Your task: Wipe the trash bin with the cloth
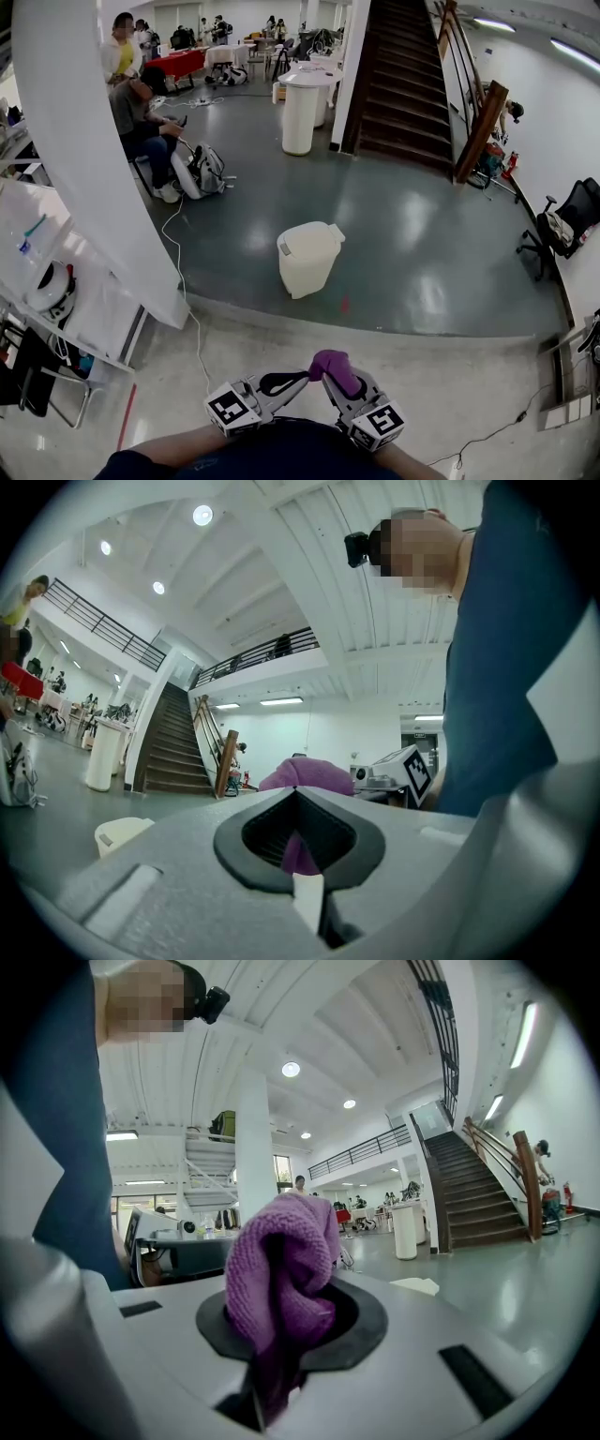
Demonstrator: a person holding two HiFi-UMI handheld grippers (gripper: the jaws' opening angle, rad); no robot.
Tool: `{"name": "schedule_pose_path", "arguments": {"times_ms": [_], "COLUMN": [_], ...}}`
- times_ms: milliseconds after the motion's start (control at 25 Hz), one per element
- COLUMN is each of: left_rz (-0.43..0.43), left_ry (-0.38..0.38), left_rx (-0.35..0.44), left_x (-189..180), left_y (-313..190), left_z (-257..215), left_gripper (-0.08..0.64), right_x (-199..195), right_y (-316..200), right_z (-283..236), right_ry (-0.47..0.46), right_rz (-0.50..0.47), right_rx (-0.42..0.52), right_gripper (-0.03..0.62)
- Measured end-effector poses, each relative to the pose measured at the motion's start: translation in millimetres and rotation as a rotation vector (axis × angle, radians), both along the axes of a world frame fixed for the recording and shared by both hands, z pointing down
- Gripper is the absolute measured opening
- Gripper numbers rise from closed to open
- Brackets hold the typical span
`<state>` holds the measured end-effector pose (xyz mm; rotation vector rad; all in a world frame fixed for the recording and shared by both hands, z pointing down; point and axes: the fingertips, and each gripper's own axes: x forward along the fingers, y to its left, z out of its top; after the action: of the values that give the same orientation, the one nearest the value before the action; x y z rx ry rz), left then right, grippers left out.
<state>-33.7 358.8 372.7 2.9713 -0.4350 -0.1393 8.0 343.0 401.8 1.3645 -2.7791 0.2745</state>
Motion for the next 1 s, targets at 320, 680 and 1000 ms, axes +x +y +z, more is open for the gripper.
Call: {"name": "schedule_pose_path", "arguments": {"times_ms": [320, 680, 1000], "left_rz": [0.020, 0.002, -0.078], "left_ry": [0.006, 0.002, -0.010], "left_rx": [-0.007, -0.009, -0.006], "left_x": [-44.1, -46.2, -10.7], "left_y": [-16.8, -54.3, -127.7], "left_z": [-1.6, 6.2, -1.4], "left_gripper": [-0.002, -0.002, -0.002], "right_x": [-34.0, -24.4, 19.0], "right_y": [-16.4, -60.5, -136.8], "right_z": [-2.5, 10.6, 7.1], "right_ry": [-0.004, -0.003, -0.008], "right_rz": [0.051, 0.045, -0.025], "right_rx": [0.006, -0.009, 0.009], "right_gripper": [0.075, 0.075, 0.075]}}
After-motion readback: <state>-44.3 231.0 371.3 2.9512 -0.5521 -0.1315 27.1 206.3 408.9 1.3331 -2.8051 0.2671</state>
